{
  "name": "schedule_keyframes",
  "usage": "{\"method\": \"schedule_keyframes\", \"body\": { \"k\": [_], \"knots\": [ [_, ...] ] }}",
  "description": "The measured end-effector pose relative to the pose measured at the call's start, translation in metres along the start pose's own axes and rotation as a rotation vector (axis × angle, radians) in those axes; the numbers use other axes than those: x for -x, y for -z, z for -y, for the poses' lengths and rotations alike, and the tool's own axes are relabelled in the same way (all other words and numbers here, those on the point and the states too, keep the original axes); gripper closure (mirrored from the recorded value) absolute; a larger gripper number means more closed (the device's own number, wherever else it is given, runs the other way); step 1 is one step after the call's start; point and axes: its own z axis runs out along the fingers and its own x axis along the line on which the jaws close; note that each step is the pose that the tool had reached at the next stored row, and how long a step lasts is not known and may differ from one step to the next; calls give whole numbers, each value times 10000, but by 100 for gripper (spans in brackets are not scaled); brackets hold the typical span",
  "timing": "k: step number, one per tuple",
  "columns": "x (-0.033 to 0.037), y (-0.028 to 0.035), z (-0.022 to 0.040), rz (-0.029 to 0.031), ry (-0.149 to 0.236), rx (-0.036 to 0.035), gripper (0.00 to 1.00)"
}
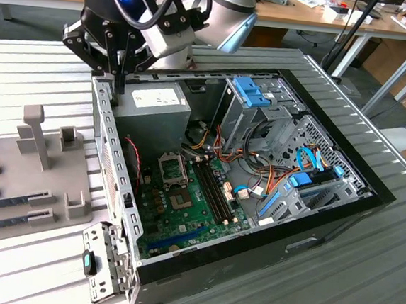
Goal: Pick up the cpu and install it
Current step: 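Reach for the cpu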
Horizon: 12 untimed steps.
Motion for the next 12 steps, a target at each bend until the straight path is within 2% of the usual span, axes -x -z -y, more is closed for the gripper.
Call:
{"method": "schedule_keyframes", "body": {
  "k": [12],
  "knots": [
    [-32,-1,2,0,0,-1,89]
  ]
}}
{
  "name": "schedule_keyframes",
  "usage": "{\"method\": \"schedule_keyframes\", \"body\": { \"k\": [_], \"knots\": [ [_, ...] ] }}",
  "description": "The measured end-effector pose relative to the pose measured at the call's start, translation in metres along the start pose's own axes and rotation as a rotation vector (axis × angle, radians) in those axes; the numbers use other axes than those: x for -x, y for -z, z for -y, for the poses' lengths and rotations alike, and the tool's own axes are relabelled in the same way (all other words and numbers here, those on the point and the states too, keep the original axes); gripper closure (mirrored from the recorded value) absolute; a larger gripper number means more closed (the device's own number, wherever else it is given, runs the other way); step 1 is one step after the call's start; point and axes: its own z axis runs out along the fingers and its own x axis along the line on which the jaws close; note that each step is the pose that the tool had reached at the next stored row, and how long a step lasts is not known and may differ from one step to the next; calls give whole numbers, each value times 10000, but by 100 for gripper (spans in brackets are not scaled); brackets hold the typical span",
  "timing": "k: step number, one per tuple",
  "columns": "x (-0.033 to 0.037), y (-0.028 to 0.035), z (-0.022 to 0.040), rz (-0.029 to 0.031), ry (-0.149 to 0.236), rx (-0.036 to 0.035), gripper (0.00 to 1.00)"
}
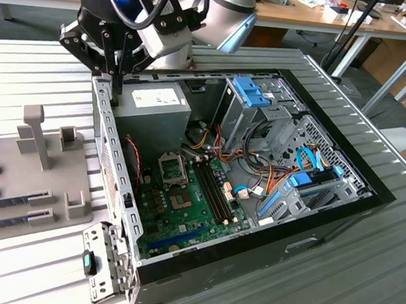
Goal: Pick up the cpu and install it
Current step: 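Reach for the cpu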
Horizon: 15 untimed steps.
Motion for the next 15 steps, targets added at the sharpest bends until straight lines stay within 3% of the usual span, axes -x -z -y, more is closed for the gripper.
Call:
{"method": "schedule_keyframes", "body": {
  "k": [15],
  "knots": [
    [-49,-1,4,0,0,0,89]
  ]
}}
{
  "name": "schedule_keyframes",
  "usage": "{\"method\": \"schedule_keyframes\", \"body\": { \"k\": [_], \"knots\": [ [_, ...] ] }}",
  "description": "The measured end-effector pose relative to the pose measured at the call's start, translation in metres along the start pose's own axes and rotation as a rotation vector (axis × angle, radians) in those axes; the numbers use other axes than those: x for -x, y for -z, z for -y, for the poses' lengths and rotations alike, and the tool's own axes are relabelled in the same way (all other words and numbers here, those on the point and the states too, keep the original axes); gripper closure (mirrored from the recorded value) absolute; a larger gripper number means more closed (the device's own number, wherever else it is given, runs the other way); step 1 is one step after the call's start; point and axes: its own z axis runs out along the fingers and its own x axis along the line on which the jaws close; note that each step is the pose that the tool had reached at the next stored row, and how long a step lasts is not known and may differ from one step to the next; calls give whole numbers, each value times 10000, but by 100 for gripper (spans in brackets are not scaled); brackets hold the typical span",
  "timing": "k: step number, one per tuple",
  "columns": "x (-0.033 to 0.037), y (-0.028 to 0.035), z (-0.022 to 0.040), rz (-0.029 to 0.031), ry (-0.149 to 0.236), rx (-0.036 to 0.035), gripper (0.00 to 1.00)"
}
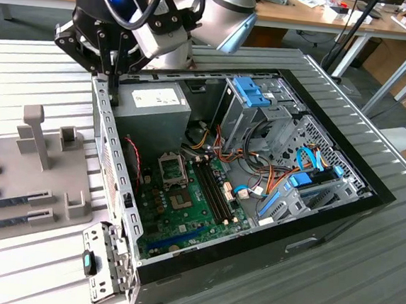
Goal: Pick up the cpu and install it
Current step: 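Reach for the cpu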
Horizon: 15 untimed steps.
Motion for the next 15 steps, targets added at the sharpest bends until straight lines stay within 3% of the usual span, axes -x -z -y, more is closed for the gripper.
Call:
{"method": "schedule_keyframes", "body": {
  "k": [15],
  "knots": [
    [-45,-1,4,0,1,0,89]
  ]
}}
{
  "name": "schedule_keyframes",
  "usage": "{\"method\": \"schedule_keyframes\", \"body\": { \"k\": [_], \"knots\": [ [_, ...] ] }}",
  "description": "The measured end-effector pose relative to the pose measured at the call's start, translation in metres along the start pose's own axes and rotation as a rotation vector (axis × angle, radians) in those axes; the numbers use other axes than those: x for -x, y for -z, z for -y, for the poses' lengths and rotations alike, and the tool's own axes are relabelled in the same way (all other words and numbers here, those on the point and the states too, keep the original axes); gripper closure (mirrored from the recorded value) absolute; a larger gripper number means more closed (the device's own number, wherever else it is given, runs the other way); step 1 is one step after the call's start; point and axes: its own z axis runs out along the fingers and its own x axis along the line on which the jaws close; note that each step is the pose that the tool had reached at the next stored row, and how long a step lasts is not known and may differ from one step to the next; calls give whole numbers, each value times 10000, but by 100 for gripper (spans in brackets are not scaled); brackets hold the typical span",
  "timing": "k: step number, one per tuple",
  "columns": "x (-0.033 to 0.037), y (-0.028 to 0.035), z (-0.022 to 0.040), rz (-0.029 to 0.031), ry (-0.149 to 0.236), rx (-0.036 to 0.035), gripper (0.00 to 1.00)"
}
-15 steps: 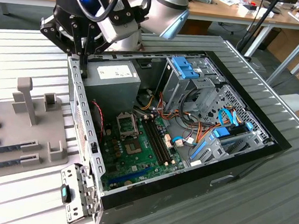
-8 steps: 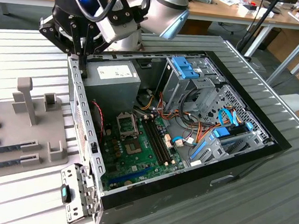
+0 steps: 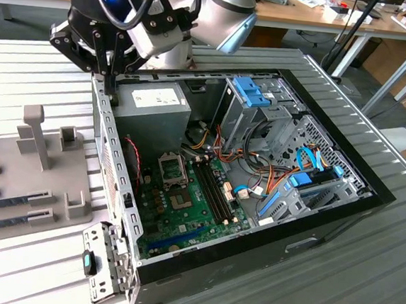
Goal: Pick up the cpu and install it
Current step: 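Reach for the cpu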
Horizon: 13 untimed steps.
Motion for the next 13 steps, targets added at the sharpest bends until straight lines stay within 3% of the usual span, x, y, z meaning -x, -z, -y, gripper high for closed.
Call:
{"method": "schedule_keyframes", "body": {
  "k": [13],
  "knots": [
    [-45,0,3,0,-1,0,89]
  ]
}}
